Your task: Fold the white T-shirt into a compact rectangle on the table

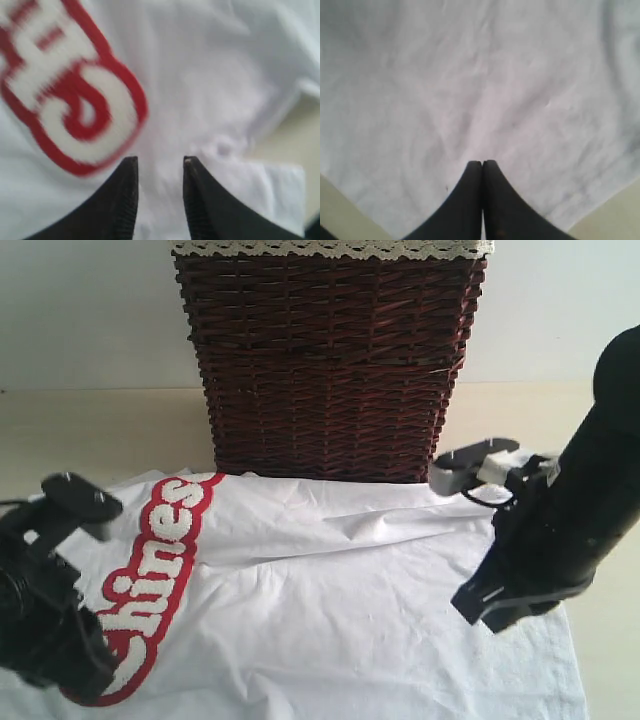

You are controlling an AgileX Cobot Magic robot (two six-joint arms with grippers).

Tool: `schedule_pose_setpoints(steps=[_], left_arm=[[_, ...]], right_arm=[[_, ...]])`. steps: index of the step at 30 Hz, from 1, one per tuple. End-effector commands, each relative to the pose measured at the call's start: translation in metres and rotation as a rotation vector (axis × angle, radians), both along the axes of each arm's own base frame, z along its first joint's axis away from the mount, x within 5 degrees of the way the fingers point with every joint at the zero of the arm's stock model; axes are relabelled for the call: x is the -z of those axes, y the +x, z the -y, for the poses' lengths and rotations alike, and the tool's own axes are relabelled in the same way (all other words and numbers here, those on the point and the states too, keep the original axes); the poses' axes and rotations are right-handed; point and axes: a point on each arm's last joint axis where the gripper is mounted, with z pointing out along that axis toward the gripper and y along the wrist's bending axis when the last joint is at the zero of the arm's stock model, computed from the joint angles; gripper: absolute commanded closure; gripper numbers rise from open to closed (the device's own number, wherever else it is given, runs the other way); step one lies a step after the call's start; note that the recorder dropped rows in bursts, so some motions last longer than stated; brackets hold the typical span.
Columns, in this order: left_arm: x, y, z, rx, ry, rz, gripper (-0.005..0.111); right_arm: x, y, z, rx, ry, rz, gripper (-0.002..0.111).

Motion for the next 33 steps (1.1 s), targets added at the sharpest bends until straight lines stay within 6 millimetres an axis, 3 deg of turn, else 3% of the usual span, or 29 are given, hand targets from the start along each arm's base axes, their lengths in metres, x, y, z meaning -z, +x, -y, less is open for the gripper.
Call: schedule_pose_setpoints(steps=[1, 6, 13, 16, 19, 21, 23, 28, 33], left_arm=[[-0.013, 0.03, 0.006, -0.099, -0.121, 0.331, 0.074], [0.001, 0.063, -0.002, -0.241, -0.152, 0.447, 0.074], [0.04, 0.101, -0.043, -0.4, -0.071, 0.469, 0.074], [0.069, 0.109, -0.044, -0.398, -0.015, 0.329, 0.075], [0.104, 0.104, -0.041, -0.366, 0.066, 0.08, 0.093], [0.116, 0.096, -0.04, -0.377, 0.087, -0.037, 0.107], [0.119, 0.083, -0.036, -0.391, 0.084, -0.185, 0.107], [0.112, 0.045, -0.013, -0.164, 0.062, -0.525, 0.107], [0.106, 0.027, -0.004, -0.046, 0.111, -0.653, 0.107]], right_arm=[[-0.014, 0.012, -0.002, 0.038, 0.043, 0.196, 0.108], [-0.004, 0.036, -0.006, 0.136, 0.086, 0.346, 0.108], [0.044, 0.061, -0.008, 0.218, 0.06, 0.346, 0.108], [0.051, 0.062, -0.008, 0.22, 0.053, 0.335, 0.108], [0.051, 0.062, -0.008, 0.22, 0.054, 0.333, 0.108], [0.051, 0.061, -0.008, 0.218, 0.054, 0.325, 0.108], [0.052, 0.06, -0.008, 0.218, 0.056, 0.314, 0.108], [0.053, 0.057, -0.009, 0.199, 0.054, 0.284, 0.108], [0.054, 0.053, -0.009, 0.159, 0.049, 0.24, 0.108]])
